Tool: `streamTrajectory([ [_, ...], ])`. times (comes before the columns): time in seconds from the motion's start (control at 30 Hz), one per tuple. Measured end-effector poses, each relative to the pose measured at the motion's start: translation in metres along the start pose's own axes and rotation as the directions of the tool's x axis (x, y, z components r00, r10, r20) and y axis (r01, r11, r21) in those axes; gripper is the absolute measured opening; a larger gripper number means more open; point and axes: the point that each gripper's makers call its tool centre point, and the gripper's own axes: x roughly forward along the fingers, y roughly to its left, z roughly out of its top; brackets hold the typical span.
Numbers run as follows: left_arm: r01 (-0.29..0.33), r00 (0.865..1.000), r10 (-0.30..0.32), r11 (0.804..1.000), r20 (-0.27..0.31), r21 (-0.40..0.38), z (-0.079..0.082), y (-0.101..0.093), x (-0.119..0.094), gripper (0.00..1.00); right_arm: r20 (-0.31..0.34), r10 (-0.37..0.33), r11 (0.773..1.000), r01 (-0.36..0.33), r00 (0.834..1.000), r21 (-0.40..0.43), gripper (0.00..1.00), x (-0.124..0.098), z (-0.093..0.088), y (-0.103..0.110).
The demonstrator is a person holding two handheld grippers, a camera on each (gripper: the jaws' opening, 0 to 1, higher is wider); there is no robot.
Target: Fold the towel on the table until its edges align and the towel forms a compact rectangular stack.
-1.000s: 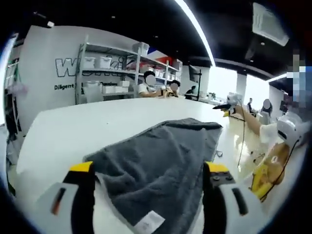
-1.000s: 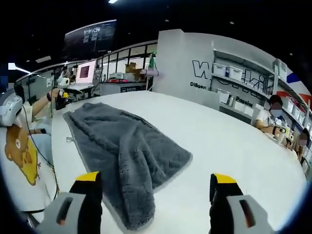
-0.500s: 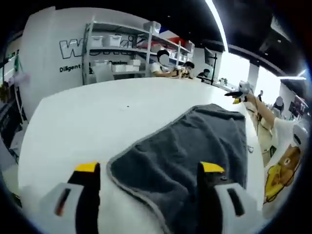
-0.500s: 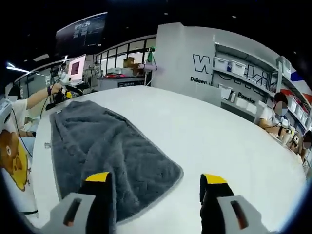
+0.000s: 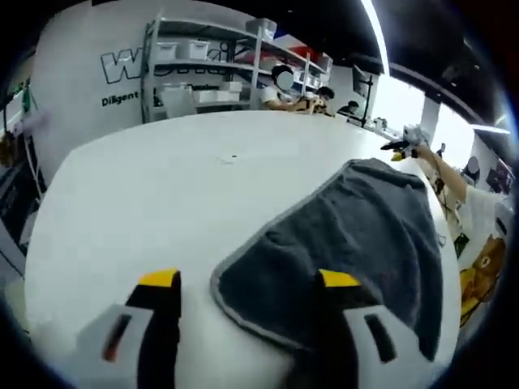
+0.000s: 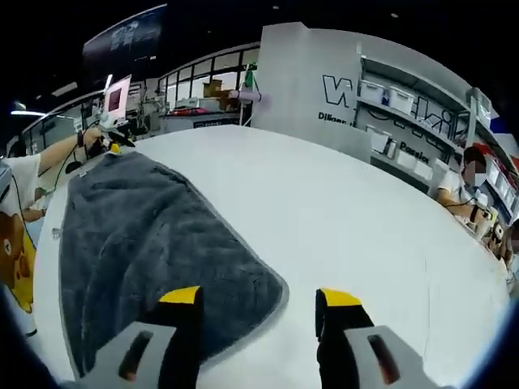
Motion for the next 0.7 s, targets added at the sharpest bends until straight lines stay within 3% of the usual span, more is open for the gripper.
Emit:
streamTrajectory([
  [0.2, 0.004, 1.000, -0.004, 1.000, 0.002, -0.021, -0.003, 0.005, 0.002, 0.53, 0.001, -0.003, 1.000, 0.003, 1.000, 0.005, 0.46, 0.007, 0.002, -0.005],
  [0.5, -0.003, 1.000, 0.002, 0.999, -0.019, -0.053, -0.011, 0.019, 0.005, 0.45, -0.038, -0.020, 1.000, 0.020, 0.999, 0.004, 0.30, 0.021, -0.007, -0.017],
  [0.7, 0.005, 0.999, -0.006, 0.999, -0.040, -0.048, -0.015, 0.018, 0.007, 0.43, -0.080, -0.042, 0.999, 0.043, 0.996, 0.010, 0.29, 0.034, -0.014, -0.027],
])
